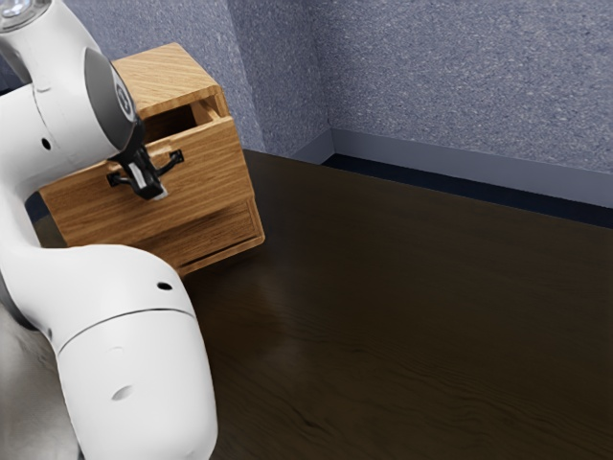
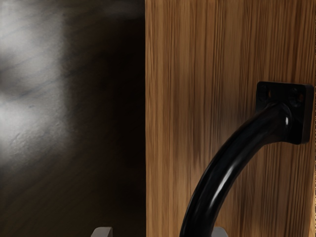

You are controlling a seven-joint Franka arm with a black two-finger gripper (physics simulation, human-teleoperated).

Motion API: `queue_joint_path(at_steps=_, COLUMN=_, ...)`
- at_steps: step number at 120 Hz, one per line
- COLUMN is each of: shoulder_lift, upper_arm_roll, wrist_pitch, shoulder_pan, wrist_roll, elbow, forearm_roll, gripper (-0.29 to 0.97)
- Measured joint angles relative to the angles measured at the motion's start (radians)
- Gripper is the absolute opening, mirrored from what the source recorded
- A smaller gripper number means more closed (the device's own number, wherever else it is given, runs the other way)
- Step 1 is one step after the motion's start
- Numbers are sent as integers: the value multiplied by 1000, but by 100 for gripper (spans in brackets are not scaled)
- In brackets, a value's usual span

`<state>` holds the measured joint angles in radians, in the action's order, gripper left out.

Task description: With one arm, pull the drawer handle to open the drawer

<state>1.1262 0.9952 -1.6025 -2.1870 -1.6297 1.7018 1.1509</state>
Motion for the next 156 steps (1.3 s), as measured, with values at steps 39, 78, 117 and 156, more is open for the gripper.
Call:
queue_joint_path(at_steps=39, shoulder_lift=13, upper_arm_roll=-10, wrist_pitch=0, shoulder_pan=21, wrist_roll=-9, elbow=7, forearm_roll=-12, gripper=17)
queue_joint_path(at_steps=78, shoulder_lift=28, upper_arm_roll=-18, wrist_pitch=0, shoulder_pan=54, wrist_roll=-19, elbow=30, forearm_roll=-13, gripper=17)
queue_joint_path(at_steps=117, shoulder_lift=37, upper_arm_roll=-46, wrist_pitch=1, shoulder_pan=84, wrist_roll=-29, elbow=61, forearm_roll=-42, gripper=17)
queue_joint_path(at_steps=156, shoulder_lift=56, upper_arm_roll=-52, wrist_pitch=2, shoulder_pan=107, wrist_roll=-38, elbow=78, forearm_roll=-49, gripper=17)
